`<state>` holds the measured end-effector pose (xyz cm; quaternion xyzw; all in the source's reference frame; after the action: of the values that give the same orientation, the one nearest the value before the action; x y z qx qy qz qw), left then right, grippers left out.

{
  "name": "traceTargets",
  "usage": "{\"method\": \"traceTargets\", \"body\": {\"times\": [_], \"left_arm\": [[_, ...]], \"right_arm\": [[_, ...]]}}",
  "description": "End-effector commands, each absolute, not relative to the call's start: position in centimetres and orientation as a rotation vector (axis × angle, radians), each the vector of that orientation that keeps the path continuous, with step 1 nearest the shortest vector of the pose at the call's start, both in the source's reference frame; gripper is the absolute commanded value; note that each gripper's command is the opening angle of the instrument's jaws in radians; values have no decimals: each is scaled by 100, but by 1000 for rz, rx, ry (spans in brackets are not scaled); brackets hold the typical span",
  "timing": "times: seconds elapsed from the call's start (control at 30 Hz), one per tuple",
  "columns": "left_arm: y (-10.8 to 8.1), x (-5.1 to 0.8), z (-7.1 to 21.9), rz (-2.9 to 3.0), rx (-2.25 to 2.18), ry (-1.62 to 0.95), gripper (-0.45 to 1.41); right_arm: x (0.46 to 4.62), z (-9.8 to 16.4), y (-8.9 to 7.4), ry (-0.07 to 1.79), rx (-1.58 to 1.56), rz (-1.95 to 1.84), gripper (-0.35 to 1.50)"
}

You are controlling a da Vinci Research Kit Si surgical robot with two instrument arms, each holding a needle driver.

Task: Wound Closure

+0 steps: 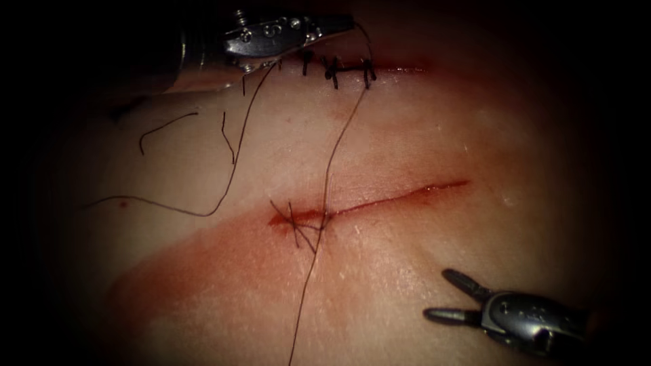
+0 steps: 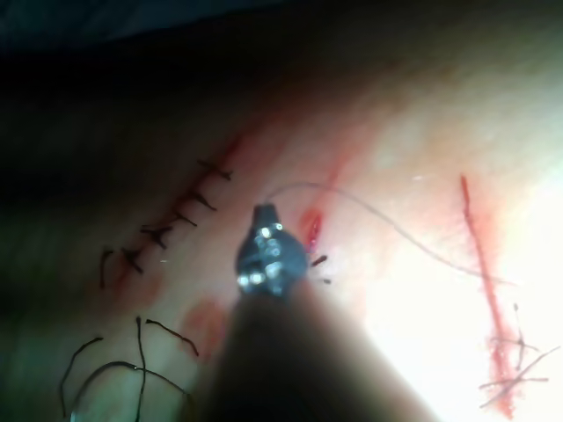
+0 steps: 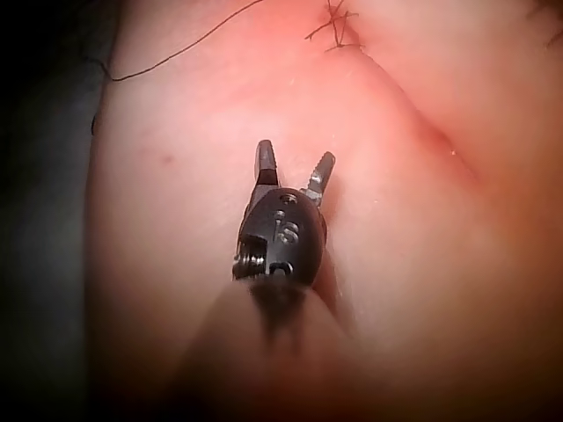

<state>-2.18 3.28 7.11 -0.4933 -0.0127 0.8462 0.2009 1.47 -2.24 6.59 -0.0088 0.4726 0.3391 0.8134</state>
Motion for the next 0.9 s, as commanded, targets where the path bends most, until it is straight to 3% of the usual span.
{"method": "traceTargets", "body": {"times": [0.03, 0.73, 0.77, 0.8, 0.83, 0.87, 0.9], "left_arm": [[340, -226, 720, 2356, -1374, -31, -45], [463, -289, 739, 2201, -1427, 13, -40], [469, -296, 741, 2126, -1400, -37, 44], [469, -296, 741, 2126, -1400, -37, 44], [470, -299, 742, 2079, -1387, -71, 81], [469, -301, 743, 2032, -1354, -97, 106], [467, -302, 743, 2019, -1343, -103, 116]], "right_arm": [[154, 666, -232, 1006, -12, 725, 148], [173, 672, -233, 1003, 4, 715, 148], [174, 673, -234, 1005, 5, 713, 148], [174, 673, -234, 1005, 5, 713, 148], [175, 674, -235, 1005, 4, 713, 148], [175, 674, -236, 1006, 4, 712, 148], [175, 674, -237, 1006, 4, 711, 148]]}}
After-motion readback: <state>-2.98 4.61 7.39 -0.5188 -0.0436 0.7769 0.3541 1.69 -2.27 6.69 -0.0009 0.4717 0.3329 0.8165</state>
